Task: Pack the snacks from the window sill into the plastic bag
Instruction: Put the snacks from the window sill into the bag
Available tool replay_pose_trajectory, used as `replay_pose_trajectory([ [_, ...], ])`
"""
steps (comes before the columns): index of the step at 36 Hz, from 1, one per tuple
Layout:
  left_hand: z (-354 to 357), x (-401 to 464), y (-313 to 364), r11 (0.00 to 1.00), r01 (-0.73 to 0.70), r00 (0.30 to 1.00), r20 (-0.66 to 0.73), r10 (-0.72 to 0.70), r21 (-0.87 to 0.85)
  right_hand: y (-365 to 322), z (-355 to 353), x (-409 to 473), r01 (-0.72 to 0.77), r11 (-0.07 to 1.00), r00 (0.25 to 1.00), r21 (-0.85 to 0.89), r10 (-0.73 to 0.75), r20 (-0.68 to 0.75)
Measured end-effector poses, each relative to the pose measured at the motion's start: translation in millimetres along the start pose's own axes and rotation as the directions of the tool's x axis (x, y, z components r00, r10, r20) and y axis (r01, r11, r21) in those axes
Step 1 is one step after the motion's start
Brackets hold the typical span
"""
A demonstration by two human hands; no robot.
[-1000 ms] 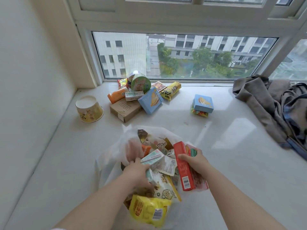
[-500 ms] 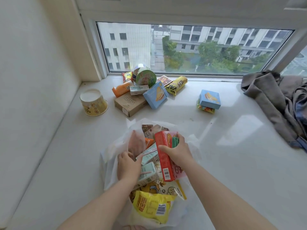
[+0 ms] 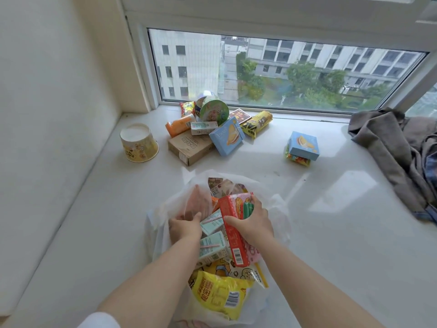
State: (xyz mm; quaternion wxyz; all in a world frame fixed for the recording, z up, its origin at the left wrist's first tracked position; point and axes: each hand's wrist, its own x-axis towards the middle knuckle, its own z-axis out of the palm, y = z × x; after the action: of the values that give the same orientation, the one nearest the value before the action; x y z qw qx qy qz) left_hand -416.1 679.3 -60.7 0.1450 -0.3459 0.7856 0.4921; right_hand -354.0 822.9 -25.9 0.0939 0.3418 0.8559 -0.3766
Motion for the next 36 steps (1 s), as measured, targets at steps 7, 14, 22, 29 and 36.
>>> replay_pose_trajectory([
  [7, -4.3, 8.5, 1.8, 0.986, -0.003, 0.99, 0.138, -0.02, 0.165, -3.6, 2.7, 0.5, 0.042, 0.998, 0.999, -0.039, -0.042, -0.005],
  [14, -24.0, 2.1, 9.7, 0.983, -0.182, 0.983, 0.002, 0.182, -0.007, -4.4, 5.0, 7.3, 0.127, 0.986, 0.992, -0.105, -0.127, 0.005],
  [22, -92.6, 51.1, 69.5, 0.949, -0.289, 0.938, -0.234, 0.255, -0.123, -25.6, 14.9, 6.6, 0.529, 0.712, 0.842, -0.462, -0.511, 0.176],
  [29, -112.7, 58.8, 94.2, 0.834, -0.269, 0.962, -0.091, 0.257, -0.482, -47.1, 43.7, 2.4, 0.816, 0.275, 0.537, -0.508, -0.685, 0.493],
  [36, -117.4, 69.6, 75.6, 0.95, -0.264, 0.954, 0.104, 0.283, -0.165, -51.4, 67.1, 6.5, 0.835, 0.277, 0.536, -0.476, -0.608, 0.586],
])
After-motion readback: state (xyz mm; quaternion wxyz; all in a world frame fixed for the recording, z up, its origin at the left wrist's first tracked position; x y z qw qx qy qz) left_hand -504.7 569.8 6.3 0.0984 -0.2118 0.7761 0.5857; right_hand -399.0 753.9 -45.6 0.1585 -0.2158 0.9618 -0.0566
